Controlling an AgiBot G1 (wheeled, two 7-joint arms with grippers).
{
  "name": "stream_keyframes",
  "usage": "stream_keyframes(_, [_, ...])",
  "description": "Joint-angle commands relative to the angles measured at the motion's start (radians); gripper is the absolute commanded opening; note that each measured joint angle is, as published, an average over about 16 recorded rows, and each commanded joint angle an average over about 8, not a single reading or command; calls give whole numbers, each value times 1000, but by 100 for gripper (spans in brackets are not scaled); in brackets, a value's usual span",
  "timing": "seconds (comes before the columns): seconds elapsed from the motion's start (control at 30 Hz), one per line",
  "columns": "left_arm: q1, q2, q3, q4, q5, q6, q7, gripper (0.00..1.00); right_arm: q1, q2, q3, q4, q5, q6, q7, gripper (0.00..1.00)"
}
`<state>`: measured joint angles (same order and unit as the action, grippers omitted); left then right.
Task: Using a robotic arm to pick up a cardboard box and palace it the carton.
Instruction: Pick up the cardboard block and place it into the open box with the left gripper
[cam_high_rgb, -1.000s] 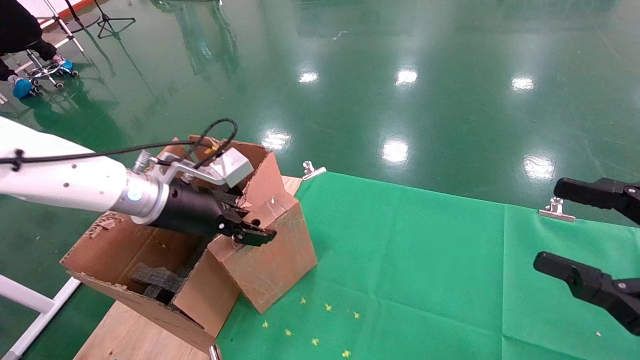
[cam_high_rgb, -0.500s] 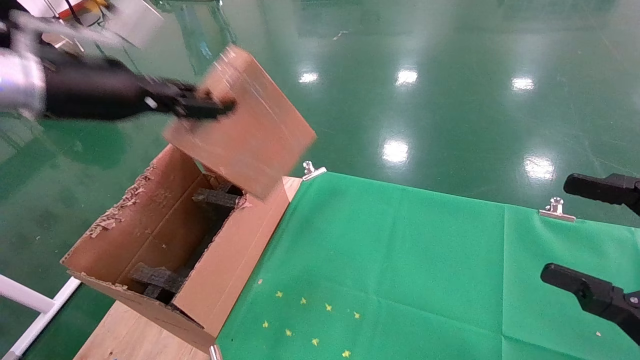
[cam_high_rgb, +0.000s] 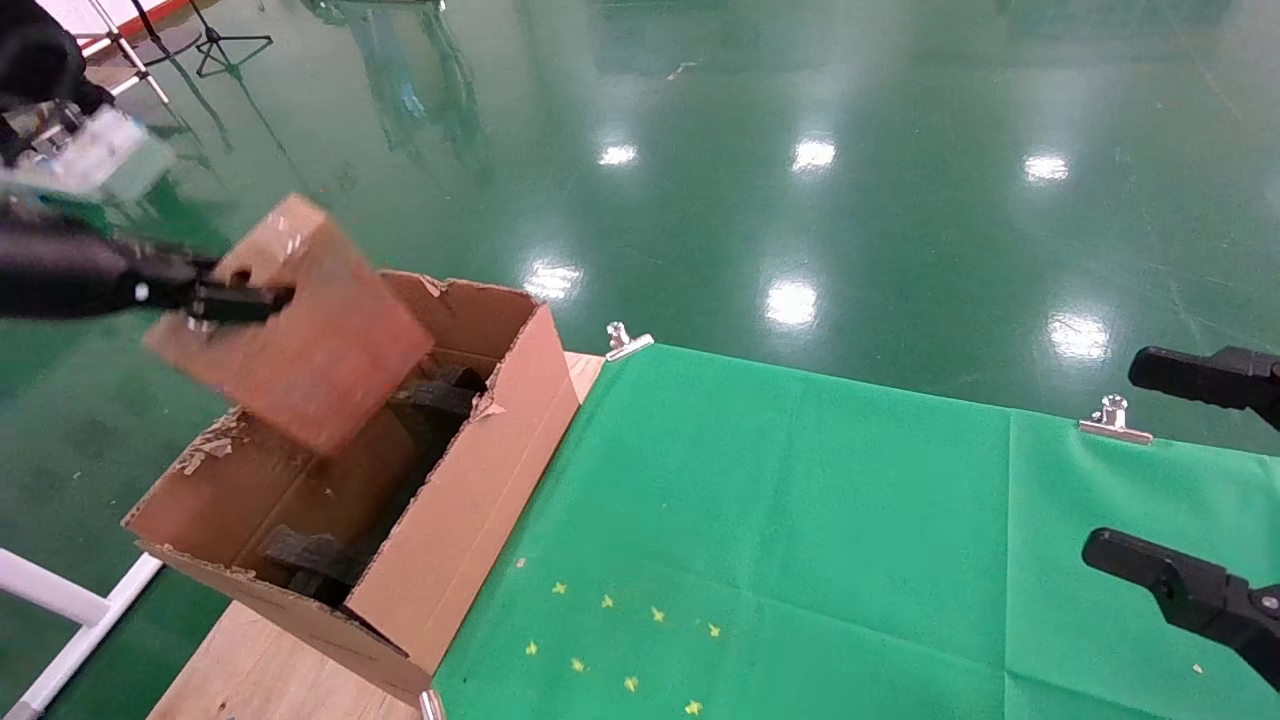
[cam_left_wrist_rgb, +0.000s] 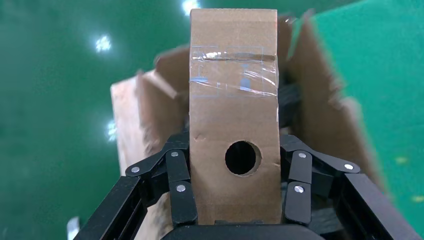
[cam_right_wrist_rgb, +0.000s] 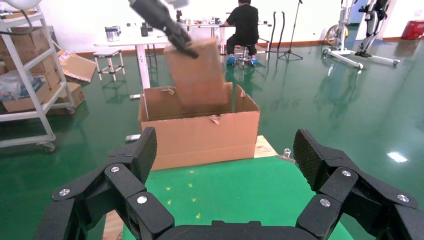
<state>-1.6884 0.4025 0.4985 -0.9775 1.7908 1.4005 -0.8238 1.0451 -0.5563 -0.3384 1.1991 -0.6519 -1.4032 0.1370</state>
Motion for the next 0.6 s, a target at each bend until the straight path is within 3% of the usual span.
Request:
stream_keyframes(0.03, [18, -6, 9, 46, 20, -19, 32, 0, 0, 0, 0, 0, 0, 0, 0, 100])
stream_keyframes(0.6, [90, 107, 60, 327, 138, -233, 115, 0, 0, 0, 0, 0, 0, 0, 0, 100])
